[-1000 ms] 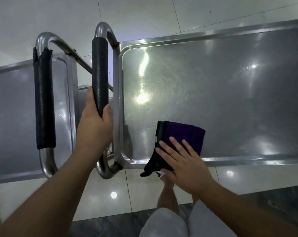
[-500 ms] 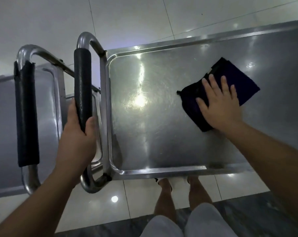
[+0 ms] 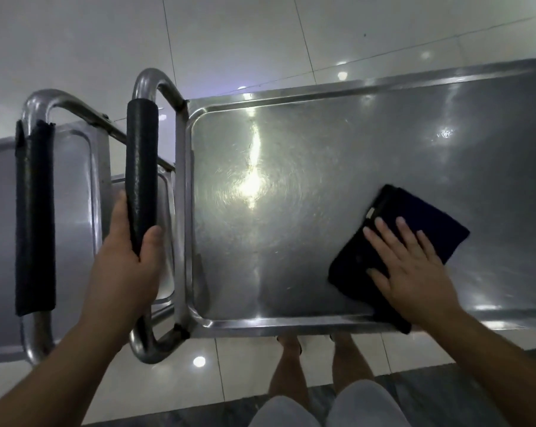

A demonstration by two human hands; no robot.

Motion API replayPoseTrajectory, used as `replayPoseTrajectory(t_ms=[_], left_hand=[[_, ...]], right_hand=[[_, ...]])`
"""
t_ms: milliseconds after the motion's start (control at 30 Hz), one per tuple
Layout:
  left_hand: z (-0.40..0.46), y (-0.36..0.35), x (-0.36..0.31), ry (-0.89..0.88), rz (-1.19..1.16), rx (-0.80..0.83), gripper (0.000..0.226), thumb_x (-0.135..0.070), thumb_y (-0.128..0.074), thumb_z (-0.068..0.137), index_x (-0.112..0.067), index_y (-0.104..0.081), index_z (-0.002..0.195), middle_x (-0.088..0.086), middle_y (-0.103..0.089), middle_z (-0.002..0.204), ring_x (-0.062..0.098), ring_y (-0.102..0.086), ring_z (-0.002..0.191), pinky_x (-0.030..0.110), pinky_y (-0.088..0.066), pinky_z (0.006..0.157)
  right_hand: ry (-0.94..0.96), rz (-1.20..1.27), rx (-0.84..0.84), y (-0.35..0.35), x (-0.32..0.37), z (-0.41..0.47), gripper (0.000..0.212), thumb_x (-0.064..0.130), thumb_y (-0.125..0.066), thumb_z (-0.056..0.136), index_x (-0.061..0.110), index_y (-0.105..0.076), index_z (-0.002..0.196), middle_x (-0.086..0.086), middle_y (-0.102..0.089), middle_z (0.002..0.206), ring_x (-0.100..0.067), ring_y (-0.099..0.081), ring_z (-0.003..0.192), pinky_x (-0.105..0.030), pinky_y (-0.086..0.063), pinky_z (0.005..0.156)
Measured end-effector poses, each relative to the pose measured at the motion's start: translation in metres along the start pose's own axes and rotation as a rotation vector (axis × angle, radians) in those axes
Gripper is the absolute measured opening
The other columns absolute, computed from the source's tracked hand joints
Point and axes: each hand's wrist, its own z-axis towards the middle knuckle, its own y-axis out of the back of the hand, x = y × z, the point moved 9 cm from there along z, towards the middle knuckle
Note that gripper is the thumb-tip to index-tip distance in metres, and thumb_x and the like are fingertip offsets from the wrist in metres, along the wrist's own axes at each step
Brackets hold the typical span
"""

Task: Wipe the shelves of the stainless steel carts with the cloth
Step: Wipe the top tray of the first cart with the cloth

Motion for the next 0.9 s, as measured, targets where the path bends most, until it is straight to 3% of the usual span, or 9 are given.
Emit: replayPoseTrajectory(t_ms=[100, 267, 433, 567, 667, 733, 833, 900], left_hand=[[0.003, -0.004, 0.005, 0.009, -0.029, 0.003, 0.065, -0.046, -0.051, 0.106, -0.079, -0.009, 0.144, 0.000, -0.066, 0.085, 0.021, -0.068, 0.069, 0.033, -0.051, 0.051], [0.006, -0.011, 0.010, 0.035, -0.059, 0.038, 0.067, -0.047, -0.052, 0.104, -0.078, -0.010, 0.146, 0.000, -0.066, 0.093, 0.025, -0.068, 0.078, 0.040, -0.056, 0.056], [0.009, -0.013, 0.009, 0.047, -0.004, 0.028, 0.068, -0.049, -0.050, 0.103, -0.072, -0.008, 0.151, 0.004, -0.066, 0.098, 0.027, -0.067, 0.082, 0.054, -0.060, 0.070], [0.010, -0.014, 0.006, 0.050, 0.034, 0.036, 0.071, -0.048, -0.049, 0.104, -0.065, -0.004, 0.156, 0.011, -0.067, 0.116, 0.032, -0.068, 0.094, 0.062, -0.058, 0.082], [0.009, -0.014, 0.005, 0.059, 0.024, 0.031, 0.073, -0.046, -0.049, 0.104, -0.062, -0.001, 0.157, 0.008, -0.059, 0.140, 0.031, -0.063, 0.112, 0.061, -0.053, 0.094], [0.007, -0.015, 0.005, 0.063, 0.003, 0.033, 0.074, -0.045, -0.049, 0.105, -0.061, 0.000, 0.158, 0.002, -0.059, 0.138, 0.024, -0.063, 0.109, 0.054, -0.055, 0.089], [0.005, -0.015, 0.005, 0.065, -0.016, 0.044, 0.072, -0.045, -0.049, 0.105, -0.061, -0.002, 0.158, -0.007, -0.060, 0.120, 0.010, -0.064, 0.091, 0.037, -0.053, 0.069], [0.005, -0.014, 0.004, 0.081, -0.013, 0.050, 0.072, -0.045, -0.049, 0.105, -0.060, -0.003, 0.158, -0.003, -0.061, 0.120, 0.013, -0.065, 0.091, 0.045, -0.058, 0.075]], right_hand=[[-0.189, 0.057, -0.089, 0.033, -0.048, 0.091, 0.067, 0.058, -0.025, 0.103, 0.029, -0.016, 0.163, 0.002, -0.014, 0.170, -0.027, -0.008, 0.157, -0.052, -0.010, 0.125], [-0.280, 0.126, -0.118, 0.077, -0.092, 0.226, 0.072, 0.059, -0.022, 0.102, 0.025, -0.008, 0.163, 0.000, -0.006, 0.172, -0.032, -0.002, 0.157, -0.055, -0.005, 0.125], [-0.358, 0.126, -0.149, 0.086, -0.081, 0.254, 0.071, 0.052, -0.025, 0.104, 0.019, -0.004, 0.164, -0.002, -0.001, 0.172, -0.037, -0.002, 0.156, -0.054, -0.005, 0.126], [-0.011, 0.055, -0.103, 0.069, 0.009, 0.206, 0.072, 0.041, -0.049, 0.101, 0.018, -0.019, 0.163, -0.004, -0.017, 0.170, -0.040, -0.012, 0.155, -0.056, -0.013, 0.124], [0.279, 0.023, -0.058, 0.030, 0.106, 0.140, 0.076, 0.057, -0.046, 0.098, 0.025, -0.020, 0.163, 0.003, -0.019, 0.169, -0.033, -0.008, 0.157, -0.053, -0.012, 0.125], [0.488, -0.014, -0.013, 0.005, 0.158, 0.103, 0.075, 0.065, -0.035, 0.100, 0.028, -0.016, 0.163, 0.007, -0.014, 0.169, -0.027, 0.000, 0.158, -0.049, -0.005, 0.126], [0.660, -0.080, -0.015, -0.008, 0.175, 0.086, 0.073, 0.067, -0.030, 0.101, 0.031, -0.016, 0.163, 0.009, -0.013, 0.170, -0.022, 0.004, 0.158, -0.049, -0.003, 0.127], [0.615, -0.091, -0.051, 0.000, 0.157, 0.102, 0.073, 0.069, -0.033, 0.099, 0.035, -0.019, 0.162, 0.008, -0.015, 0.169, -0.023, 0.000, 0.158, -0.052, -0.004, 0.126]])
